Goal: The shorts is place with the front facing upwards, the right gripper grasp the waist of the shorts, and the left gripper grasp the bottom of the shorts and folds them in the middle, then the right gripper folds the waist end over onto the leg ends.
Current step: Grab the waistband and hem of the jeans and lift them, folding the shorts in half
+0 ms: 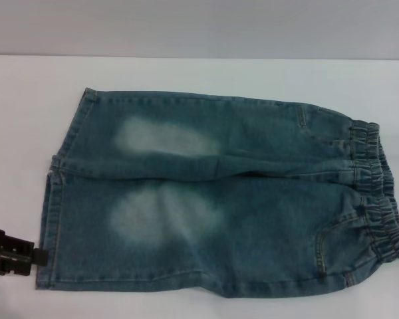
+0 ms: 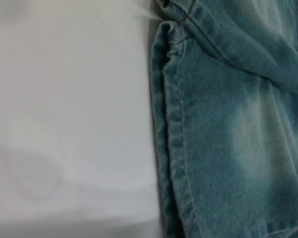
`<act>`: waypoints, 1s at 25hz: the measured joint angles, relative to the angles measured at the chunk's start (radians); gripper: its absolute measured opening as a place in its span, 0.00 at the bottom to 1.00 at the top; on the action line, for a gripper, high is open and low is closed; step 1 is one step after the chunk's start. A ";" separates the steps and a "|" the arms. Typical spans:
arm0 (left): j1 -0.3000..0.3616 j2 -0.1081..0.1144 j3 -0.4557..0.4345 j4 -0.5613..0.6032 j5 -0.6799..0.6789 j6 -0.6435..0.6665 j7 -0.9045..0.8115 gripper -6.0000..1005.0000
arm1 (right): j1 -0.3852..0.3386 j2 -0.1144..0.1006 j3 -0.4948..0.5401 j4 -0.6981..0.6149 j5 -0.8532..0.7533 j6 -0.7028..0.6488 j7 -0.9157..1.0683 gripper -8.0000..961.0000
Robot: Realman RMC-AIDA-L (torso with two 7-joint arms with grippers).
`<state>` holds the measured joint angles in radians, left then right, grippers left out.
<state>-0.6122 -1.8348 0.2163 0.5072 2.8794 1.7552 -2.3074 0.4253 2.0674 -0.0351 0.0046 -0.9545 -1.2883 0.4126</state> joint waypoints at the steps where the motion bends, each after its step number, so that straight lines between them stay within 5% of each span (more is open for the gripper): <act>1: 0.000 0.000 0.009 0.001 0.000 -0.001 0.000 0.52 | 0.000 0.000 0.000 0.000 0.000 0.000 0.000 0.72; 25: -0.008 -0.033 0.047 0.014 -0.006 0.003 0.029 0.51 | -0.011 0.000 -0.001 -0.004 -0.002 0.003 0.024 0.72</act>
<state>-0.6201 -1.8674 0.2635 0.5215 2.8730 1.7583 -2.2788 0.4144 2.0677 -0.0361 0.0006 -0.9566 -1.2853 0.4361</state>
